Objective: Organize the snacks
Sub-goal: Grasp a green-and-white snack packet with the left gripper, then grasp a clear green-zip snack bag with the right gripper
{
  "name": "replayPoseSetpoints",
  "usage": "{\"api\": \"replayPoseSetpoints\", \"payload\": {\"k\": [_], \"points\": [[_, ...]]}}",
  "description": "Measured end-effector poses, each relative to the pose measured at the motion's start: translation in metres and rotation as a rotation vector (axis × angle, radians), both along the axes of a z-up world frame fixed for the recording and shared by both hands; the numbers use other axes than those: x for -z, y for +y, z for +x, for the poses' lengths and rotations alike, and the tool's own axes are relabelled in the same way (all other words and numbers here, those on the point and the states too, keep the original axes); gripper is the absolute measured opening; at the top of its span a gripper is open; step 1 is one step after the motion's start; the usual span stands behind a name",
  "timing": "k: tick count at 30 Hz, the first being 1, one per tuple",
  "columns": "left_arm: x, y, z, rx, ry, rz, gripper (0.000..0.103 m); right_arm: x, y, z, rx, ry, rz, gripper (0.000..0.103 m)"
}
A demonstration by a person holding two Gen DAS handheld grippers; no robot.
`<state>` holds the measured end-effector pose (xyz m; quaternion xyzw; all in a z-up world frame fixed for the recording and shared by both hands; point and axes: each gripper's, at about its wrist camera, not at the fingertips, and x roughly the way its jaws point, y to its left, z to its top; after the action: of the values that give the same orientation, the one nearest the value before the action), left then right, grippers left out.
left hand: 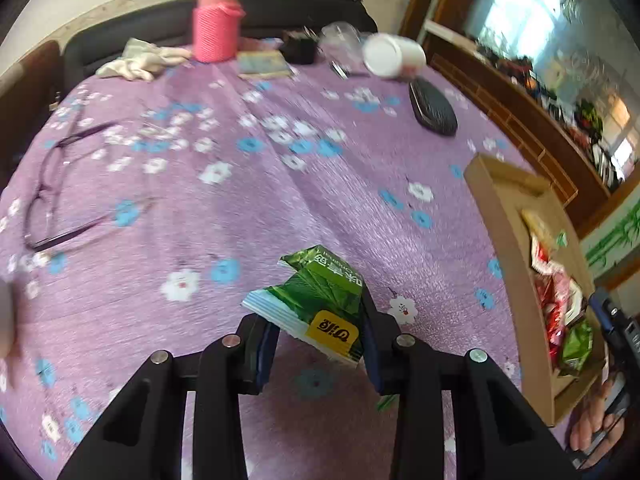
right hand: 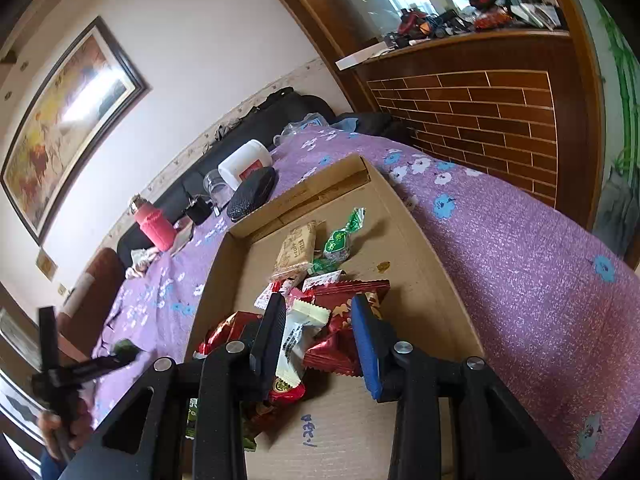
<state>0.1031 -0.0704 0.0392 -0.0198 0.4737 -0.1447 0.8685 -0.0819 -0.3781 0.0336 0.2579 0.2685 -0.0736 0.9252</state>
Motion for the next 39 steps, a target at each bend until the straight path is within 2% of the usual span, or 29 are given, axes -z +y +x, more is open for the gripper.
{"api": "replayPoseSetpoints", "payload": {"k": [2,4,6,7,10,12,15,21,28,30,33,34,35,37,39], "points": [[-0.009,0.009,-0.008,-0.039,-0.057,0.011,0.035,-0.009,0.017,0.0,-0.032,0.0,-0.059,0.036],[-0.013,0.015,-0.014,-0.065,-0.1,0.03,0.035,-0.02,0.04,0.001,-0.114,-0.015,-0.091,0.036],[-0.013,0.019,-0.014,-0.079,-0.123,0.033,0.035,-0.03,0.069,0.006,-0.229,-0.01,-0.12,0.036],[-0.011,0.022,-0.013,-0.083,-0.123,0.025,0.035,-0.034,0.092,0.013,-0.324,0.009,-0.13,0.036],[-0.005,0.027,-0.01,-0.077,-0.107,0.009,0.035,-0.031,0.139,0.032,-0.512,0.074,-0.103,0.036],[-0.006,0.03,-0.011,-0.08,-0.121,0.025,0.035,-0.027,0.166,0.05,-0.59,0.125,-0.073,0.037],[-0.008,0.035,-0.011,-0.086,-0.137,0.025,0.035,-0.02,0.191,0.078,-0.646,0.185,-0.041,0.037],[-0.013,0.041,-0.012,-0.105,-0.157,0.026,0.035,0.009,0.223,0.13,-0.689,0.309,-0.051,0.043],[-0.013,0.038,-0.011,-0.093,-0.156,0.031,0.035,0.028,0.248,0.143,-0.695,0.373,-0.198,0.043],[-0.013,0.037,-0.012,-0.089,-0.155,0.029,0.035,0.026,0.253,0.141,-0.7,0.352,-0.257,0.041],[-0.012,0.035,-0.012,-0.086,-0.154,0.022,0.035,0.017,0.254,0.14,-0.674,0.298,-0.283,0.038],[-0.012,0.035,-0.012,-0.086,-0.153,0.019,0.035,0.013,0.254,0.141,-0.657,0.279,-0.292,0.028],[-0.012,0.035,-0.012,-0.089,-0.153,0.016,0.035,0.008,0.252,0.142,-0.628,0.26,-0.308,0.014],[-0.012,0.034,-0.011,-0.086,-0.154,0.01,0.035,0.0,0.245,0.146,-0.548,0.199,-0.334,0.013],[-0.011,0.031,-0.012,-0.08,-0.156,0.017,0.035,0.007,0.237,0.151,-0.549,0.207,-0.28,0.013]]}}
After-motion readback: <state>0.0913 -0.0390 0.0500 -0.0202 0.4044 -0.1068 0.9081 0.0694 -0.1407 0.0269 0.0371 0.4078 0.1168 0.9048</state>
